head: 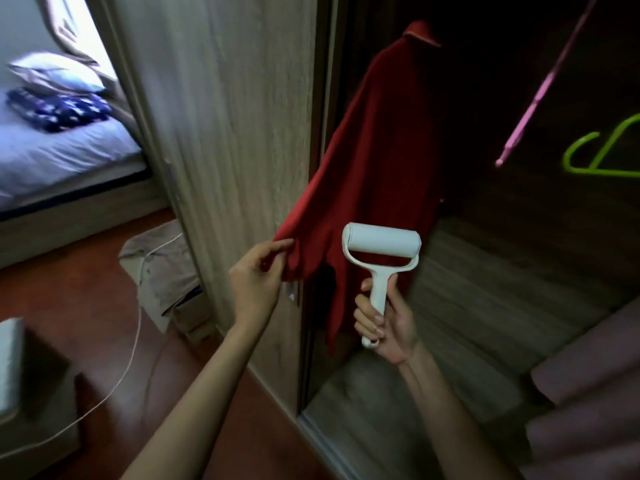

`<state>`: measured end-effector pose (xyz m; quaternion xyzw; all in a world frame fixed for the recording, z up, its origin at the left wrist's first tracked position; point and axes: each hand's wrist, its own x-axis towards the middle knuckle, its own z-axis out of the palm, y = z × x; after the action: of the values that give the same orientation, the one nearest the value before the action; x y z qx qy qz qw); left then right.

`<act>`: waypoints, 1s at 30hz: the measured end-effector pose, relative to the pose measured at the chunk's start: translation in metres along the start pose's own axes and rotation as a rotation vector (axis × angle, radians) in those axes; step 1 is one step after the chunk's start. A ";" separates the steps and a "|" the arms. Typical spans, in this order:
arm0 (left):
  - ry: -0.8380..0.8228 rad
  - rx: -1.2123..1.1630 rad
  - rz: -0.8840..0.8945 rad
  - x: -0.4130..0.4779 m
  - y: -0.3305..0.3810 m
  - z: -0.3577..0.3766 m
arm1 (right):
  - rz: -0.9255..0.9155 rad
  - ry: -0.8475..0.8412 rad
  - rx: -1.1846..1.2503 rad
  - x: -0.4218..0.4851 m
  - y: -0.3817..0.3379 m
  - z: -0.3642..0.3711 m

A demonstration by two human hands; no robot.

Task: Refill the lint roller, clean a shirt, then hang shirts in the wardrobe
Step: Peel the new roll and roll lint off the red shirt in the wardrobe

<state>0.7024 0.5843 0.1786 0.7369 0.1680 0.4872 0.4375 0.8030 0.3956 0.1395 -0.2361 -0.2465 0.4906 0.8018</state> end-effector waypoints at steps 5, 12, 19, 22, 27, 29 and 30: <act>0.007 0.113 0.120 0.012 0.034 -0.053 | 0.051 -0.090 0.003 0.025 -0.001 0.027; 0.080 0.024 0.171 0.061 0.066 -0.109 | 0.054 -0.262 -0.108 0.103 -0.021 0.098; -0.060 -0.049 0.074 0.103 0.065 -0.147 | 0.132 -0.266 -0.117 0.115 0.018 0.098; -0.107 -0.122 0.034 0.110 0.072 -0.151 | 0.106 -0.411 -0.116 0.137 -0.008 0.131; -0.228 -0.267 -0.087 0.110 0.072 -0.152 | 0.153 -0.433 -0.052 0.135 0.015 0.118; -0.299 -0.284 -0.100 0.112 0.066 -0.156 | 0.154 -0.408 -0.057 0.128 0.023 0.111; -0.321 -0.272 -0.082 0.113 0.064 -0.157 | 0.146 -0.413 -0.064 0.129 0.019 0.115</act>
<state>0.6078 0.6998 0.3173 0.7318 0.0589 0.3635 0.5734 0.7696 0.5356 0.2369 -0.1731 -0.4030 0.5773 0.6887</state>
